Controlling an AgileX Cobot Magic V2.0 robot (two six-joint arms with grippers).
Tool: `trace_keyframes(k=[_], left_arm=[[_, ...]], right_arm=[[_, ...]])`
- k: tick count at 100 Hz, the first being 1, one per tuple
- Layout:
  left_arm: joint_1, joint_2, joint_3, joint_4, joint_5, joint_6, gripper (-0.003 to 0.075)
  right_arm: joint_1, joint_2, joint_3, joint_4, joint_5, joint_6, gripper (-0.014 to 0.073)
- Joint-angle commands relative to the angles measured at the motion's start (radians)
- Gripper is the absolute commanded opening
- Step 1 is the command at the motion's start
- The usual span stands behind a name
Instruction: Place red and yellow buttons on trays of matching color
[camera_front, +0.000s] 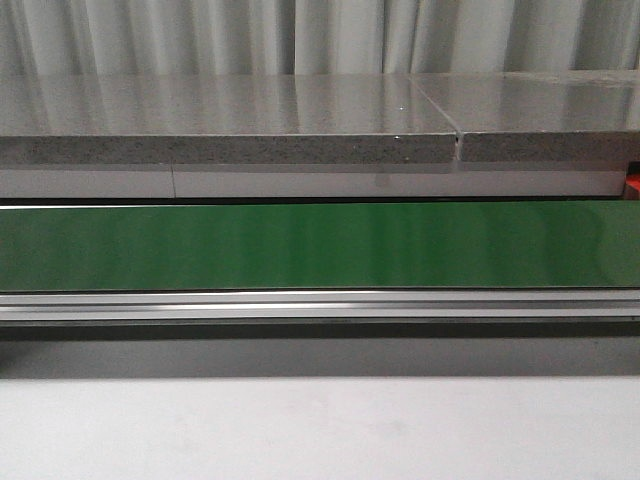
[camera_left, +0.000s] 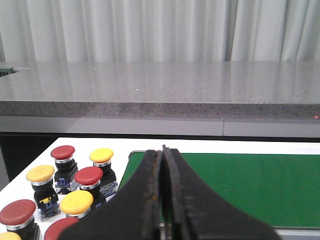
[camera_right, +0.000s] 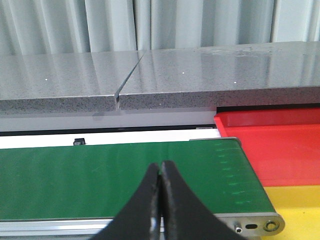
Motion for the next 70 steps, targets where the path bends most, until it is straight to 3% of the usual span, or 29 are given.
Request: trace_keyframes(k=[1,70], left_arm=[[0.003,-0.040,0.052,-0.001,-0.073,-0.007,-0.0021],[0.003,-0.040,0.052,-0.001,-0.082,-0.007,-0.0021]], right_arm=[[-0.007,-0.013,-0.014,-0.010,-0.077,-0.002,-0.0065],[-0.007,-0.013,-0.014,-0.010,-0.077,-0.002,-0.0065]])
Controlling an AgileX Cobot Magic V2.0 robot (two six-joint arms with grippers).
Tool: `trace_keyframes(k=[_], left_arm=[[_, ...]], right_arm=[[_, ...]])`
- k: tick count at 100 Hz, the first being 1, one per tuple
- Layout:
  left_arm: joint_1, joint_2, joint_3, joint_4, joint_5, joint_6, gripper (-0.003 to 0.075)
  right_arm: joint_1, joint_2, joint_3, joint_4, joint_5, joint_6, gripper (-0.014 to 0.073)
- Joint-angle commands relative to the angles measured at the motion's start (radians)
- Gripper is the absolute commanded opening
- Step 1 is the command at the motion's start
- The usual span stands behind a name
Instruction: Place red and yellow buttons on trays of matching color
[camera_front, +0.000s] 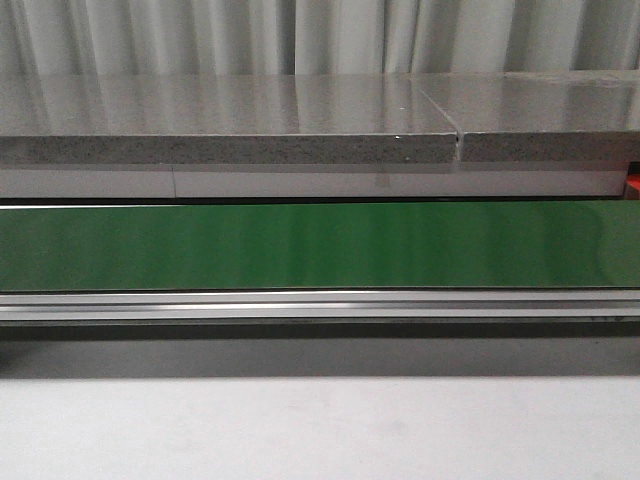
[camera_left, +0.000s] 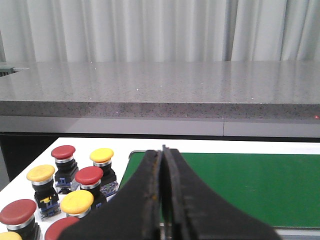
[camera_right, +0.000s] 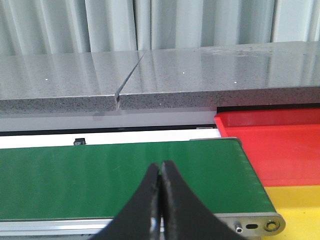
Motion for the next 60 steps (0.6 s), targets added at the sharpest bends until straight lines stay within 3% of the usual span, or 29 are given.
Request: trace_keyframes(k=[1,42,60], left_arm=[[0.003,-0.040,0.052,-0.001,-0.084,-0.007,-0.0021],[0.003,-0.040,0.050,-0.001,-0.106,-0.007,-0.0021],[0.003,-0.040,-0.008,-0.001,-0.014,-0.007,-0.0021]], right_arm=[[-0.007,-0.013,-0.014,-0.010,-0.077,-0.002,-0.0065],[-0.007,-0.013,-0.014,-0.010,-0.077,-0.002,-0.0065],[-0.007,-0.013,-0.014,-0.010,-0.077,-0.002,-0.0065]])
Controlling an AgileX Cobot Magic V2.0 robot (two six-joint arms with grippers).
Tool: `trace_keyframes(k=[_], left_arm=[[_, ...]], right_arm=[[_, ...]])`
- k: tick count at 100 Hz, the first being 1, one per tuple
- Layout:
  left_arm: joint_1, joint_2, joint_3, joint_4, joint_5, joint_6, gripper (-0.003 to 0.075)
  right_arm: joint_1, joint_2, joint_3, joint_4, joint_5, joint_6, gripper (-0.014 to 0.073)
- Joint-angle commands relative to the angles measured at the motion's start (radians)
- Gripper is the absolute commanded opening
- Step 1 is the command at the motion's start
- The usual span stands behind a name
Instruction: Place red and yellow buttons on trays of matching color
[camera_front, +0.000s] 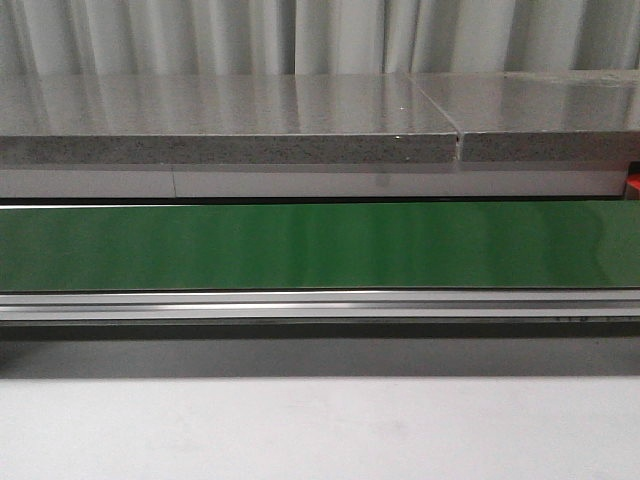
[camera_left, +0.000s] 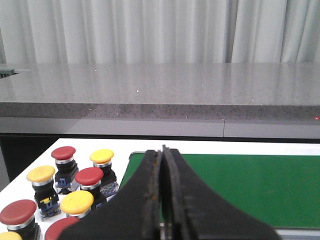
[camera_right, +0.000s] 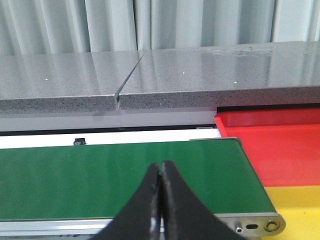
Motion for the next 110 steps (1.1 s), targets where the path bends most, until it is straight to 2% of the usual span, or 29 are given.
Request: trace_keyframes(k=[1,32,62,76,94,101,110], left_arm=[[0.003,-0.040,-0.016,-0.001,-0.016,-0.007,-0.0021],[0.003,-0.017,-0.242,-0.001,0.276,-0.007,-0.0021],[0.003,0.140,-0.435,0.001,0.550,-0.007,-0.0021],[0.003,0.242,-0.501,0.001,0.618,-0.007,-0.0021],[0.003,0.356,-0.555,-0.006,0.623,-0.007,-0.0013],[0.003,0.391,-0.565,-0.006,0.616,-0.007,0.0051],[0.003,0.427,-0.571,-0.010,0.599,-0.007,0.0242]], right_arm=[[-0.007,-0.013,-0.014,-0.010,-0.077,-0.002,-0.0065],[-0.007,-0.013,-0.014,-0.010,-0.077,-0.002,-0.0065],[-0.007,-0.013,-0.014,-0.010,-0.077,-0.002,-0.0065],[-0.007,-0.013,-0.014,-0.010,-0.077,-0.002,-0.0065],[-0.007,-0.013,-0.014,-0.010,-0.077,-0.002,-0.0065],[-0.007,-0.013,-0.014,-0.010,-0.077,-0.002,-0.0065],[-0.007,-0.013,-0.014,-0.010,-0.077,-0.002,-0.0065]])
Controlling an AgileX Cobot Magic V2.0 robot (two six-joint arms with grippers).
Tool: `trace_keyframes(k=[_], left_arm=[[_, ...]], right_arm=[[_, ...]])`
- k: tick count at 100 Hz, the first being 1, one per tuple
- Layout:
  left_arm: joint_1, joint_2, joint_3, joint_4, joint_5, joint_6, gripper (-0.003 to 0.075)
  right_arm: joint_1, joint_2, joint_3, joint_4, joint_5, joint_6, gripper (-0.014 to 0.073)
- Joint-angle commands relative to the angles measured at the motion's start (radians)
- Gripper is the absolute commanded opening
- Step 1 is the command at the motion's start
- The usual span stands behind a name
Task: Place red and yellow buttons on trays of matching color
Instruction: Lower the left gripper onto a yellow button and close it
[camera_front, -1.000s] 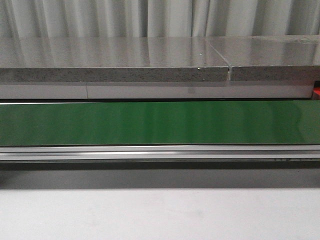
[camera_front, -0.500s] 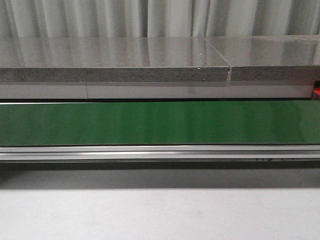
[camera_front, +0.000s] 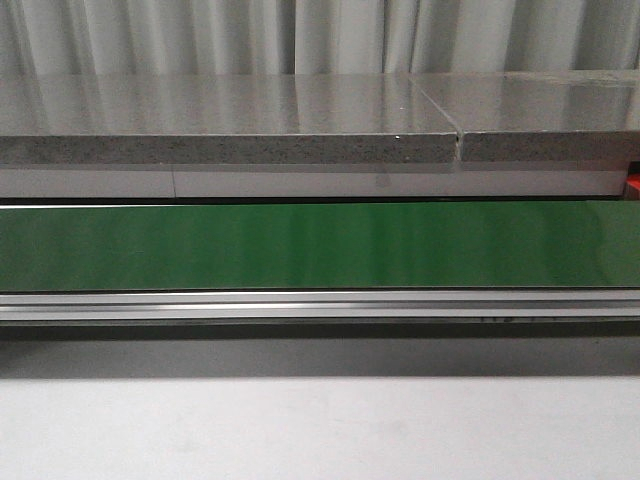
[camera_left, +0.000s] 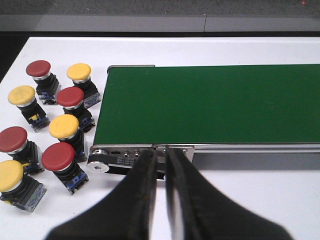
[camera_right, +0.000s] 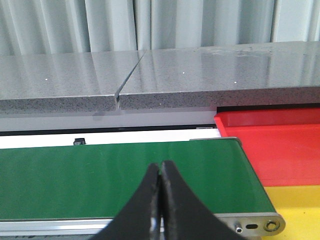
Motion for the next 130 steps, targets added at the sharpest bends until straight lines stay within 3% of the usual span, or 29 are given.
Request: trace_keyframes(k=[1,10,17,40,59,82,130], left_arm=[[0.003,0.045,-0.038,-0.014,-0.089,-0.007,0.0279],[0.003,0.067,-0.038,-0.014,-0.115,-0.007,0.0492],[0.003,0.086,-0.039,-0.014,-0.137,-0.014,0.0559],[0.004,0.199,-0.109,0.129,-0.132,-0.241,0.0520],[0.004,0.379,-0.241,0.151,-0.052,-0.317,0.0519],[0.029,0.626,-0.413,0.149,0.045,-0.343,0.0512],[0.268,0.989,-0.660,0.037,0.282,-0.248,0.0512]], right_arm=[[-0.007,-0.013,-0.014,-0.010,-0.077,-0.002,-0.0065],[-0.007,-0.013,-0.014,-0.010,-0.077,-0.002,-0.0065],[-0.007,-0.013,-0.014,-0.010,-0.077,-0.002,-0.0065],[-0.007,-0.013,-0.014,-0.010,-0.077,-0.002,-0.0065],[-0.007,-0.013,-0.014,-0.010,-0.077,-0.002,-0.0065],[-0.007,-0.013,-0.014,-0.010,-0.077,-0.002,-0.0065],[-0.007,-0.013,-0.014,-0.010,-0.077,-0.002,-0.0065]])
